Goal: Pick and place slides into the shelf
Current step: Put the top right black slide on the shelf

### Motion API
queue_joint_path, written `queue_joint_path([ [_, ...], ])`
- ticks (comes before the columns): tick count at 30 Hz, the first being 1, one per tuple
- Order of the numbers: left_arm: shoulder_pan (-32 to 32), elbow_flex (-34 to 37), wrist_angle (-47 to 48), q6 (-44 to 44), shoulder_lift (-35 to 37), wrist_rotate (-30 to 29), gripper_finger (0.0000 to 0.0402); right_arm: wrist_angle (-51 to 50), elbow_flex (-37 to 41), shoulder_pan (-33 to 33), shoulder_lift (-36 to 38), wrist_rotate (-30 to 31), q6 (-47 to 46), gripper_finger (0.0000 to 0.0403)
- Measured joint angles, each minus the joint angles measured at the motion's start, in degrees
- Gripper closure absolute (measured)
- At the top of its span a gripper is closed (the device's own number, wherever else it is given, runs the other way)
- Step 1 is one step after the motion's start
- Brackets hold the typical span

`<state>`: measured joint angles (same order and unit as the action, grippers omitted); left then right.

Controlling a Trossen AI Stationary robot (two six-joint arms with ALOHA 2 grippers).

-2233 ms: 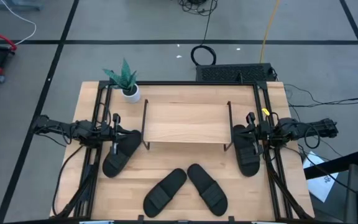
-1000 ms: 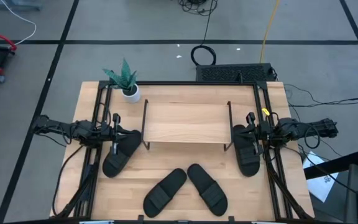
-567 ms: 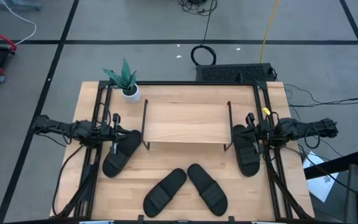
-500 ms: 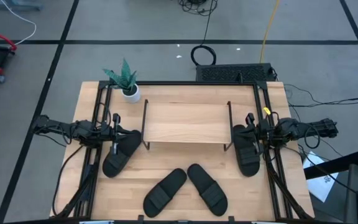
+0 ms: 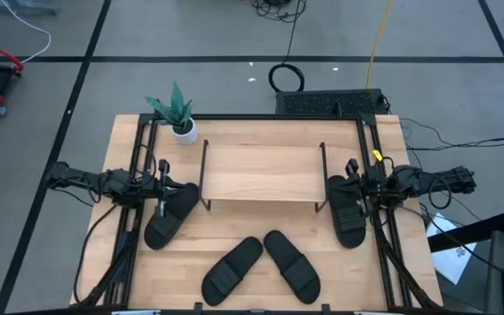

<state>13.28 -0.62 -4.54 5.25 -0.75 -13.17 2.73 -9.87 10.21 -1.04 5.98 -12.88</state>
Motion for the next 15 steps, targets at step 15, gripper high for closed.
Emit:
queue_joint_path([
  [15,-0.02,0.0,-1.83,1.83,0.0,-2.94,0.0376,-17.27,-14.04,-0.12,-4.16,11.45,4.92,0.0376],
])
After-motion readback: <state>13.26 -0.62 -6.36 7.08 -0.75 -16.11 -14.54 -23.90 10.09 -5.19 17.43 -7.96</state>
